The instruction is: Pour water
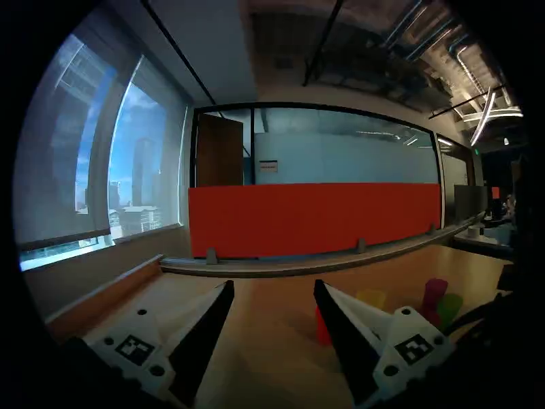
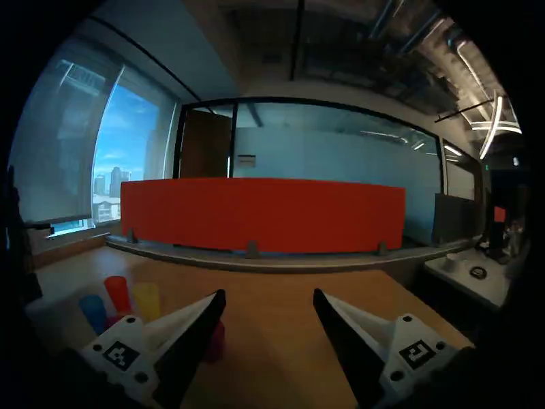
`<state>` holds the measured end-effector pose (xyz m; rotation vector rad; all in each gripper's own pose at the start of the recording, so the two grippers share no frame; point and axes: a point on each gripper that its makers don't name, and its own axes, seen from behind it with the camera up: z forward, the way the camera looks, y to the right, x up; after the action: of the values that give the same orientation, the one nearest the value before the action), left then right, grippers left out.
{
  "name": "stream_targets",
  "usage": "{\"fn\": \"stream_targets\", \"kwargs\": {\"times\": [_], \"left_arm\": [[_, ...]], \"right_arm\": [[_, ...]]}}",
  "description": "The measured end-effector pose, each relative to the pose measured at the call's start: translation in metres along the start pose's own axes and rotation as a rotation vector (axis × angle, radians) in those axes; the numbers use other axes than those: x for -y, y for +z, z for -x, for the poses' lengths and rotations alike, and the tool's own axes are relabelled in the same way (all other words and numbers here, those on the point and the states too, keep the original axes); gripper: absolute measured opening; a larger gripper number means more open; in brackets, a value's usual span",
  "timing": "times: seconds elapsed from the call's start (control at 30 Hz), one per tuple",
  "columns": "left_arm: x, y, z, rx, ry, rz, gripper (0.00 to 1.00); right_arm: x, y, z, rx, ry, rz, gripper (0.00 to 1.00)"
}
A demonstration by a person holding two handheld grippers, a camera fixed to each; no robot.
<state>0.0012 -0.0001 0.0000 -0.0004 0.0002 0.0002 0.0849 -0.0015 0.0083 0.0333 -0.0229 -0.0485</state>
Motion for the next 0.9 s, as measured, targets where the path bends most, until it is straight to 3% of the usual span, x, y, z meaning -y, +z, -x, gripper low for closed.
{"fn": "stream_targets", "kwargs": {"times": [0.4,0.6,0.9], "left_arm": [[0.003,0.007,-0.071,-0.009,0.019,0.045,0.86],[-0.001,0.01,-0.075,0.011,0.001,0.09,0.86],[-0.013,0.011,-0.084,0.009,-0.025,0.196,0.86]], "right_arm": [[0.006,0.001,-0.076,-0.013,0.019,-0.052,0.99],[0.013,0.0,-0.077,0.001,0.047,-0.077,0.99],[0.032,-0.001,-0.075,0.027,0.075,-0.188,0.99]]}}
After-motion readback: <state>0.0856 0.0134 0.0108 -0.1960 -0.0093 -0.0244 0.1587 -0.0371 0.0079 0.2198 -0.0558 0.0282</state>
